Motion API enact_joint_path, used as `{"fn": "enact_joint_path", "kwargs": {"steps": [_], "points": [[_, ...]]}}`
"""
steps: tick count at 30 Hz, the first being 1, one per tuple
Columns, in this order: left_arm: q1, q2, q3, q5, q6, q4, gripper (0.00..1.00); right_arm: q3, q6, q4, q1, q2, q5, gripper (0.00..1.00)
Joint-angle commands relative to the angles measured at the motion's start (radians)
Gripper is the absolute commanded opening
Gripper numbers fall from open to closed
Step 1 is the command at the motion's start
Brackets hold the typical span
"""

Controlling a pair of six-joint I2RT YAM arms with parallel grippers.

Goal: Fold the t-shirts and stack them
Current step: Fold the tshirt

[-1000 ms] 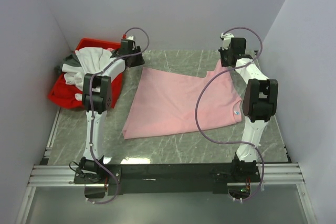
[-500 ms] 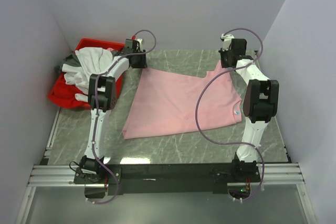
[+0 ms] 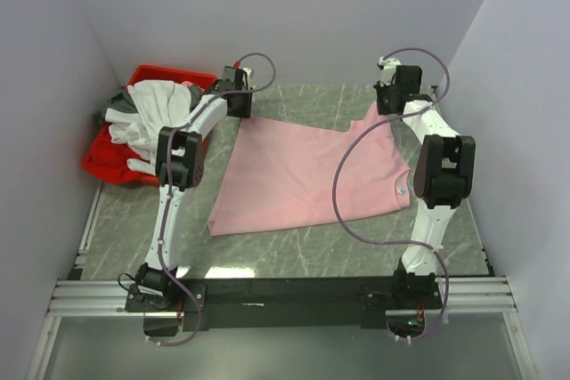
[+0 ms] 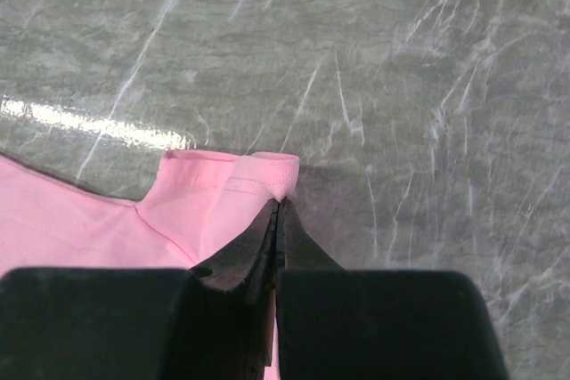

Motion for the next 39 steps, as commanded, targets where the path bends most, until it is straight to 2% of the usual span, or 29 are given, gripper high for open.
{"fn": "enact_joint_path", "kwargs": {"steps": [1,8,14,17,23,29,33,35,39], "points": [[-0.016,0.024,0.011,-0.059,0.023,-0.093,0.36,0.015,0.012,0.009,-0.009,-0.073,-0.011,0.0],[-0.034,0.041,0.018,-0.11,0.018,-0.116,0.32,0.005,0.02,0.007,-0.009,-0.085,-0.018,0.0],[-0.051,0.059,0.038,-0.11,0.004,-0.12,0.17,-0.018,0.02,0.005,-0.012,-0.112,-0.022,0.0],[-0.054,0.061,0.041,-0.109,0.001,-0.114,0.02,-0.036,0.017,0.001,-0.012,-0.132,-0.025,0.0],[-0.046,-0.049,-0.003,-0.13,-0.008,-0.045,0.0,-0.082,0.01,-0.016,-0.012,-0.204,-0.039,0.0],[-0.039,-0.377,-0.219,-0.141,-0.016,0.12,0.0,-0.183,0.001,-0.044,-0.002,-0.373,-0.051,0.0],[-0.037,-0.676,-0.446,-0.133,-0.017,0.261,0.0,-0.264,-0.026,-0.068,0.028,-0.584,-0.038,0.0],[-0.037,-0.77,-0.503,-0.116,-0.026,0.289,0.0,-0.26,-0.051,-0.106,0.031,-0.652,-0.024,0.0],[-0.04,-1.046,-0.589,-0.069,-0.057,0.346,0.0,-0.132,-0.097,-0.194,0.031,-0.837,-0.008,0.0]]}}
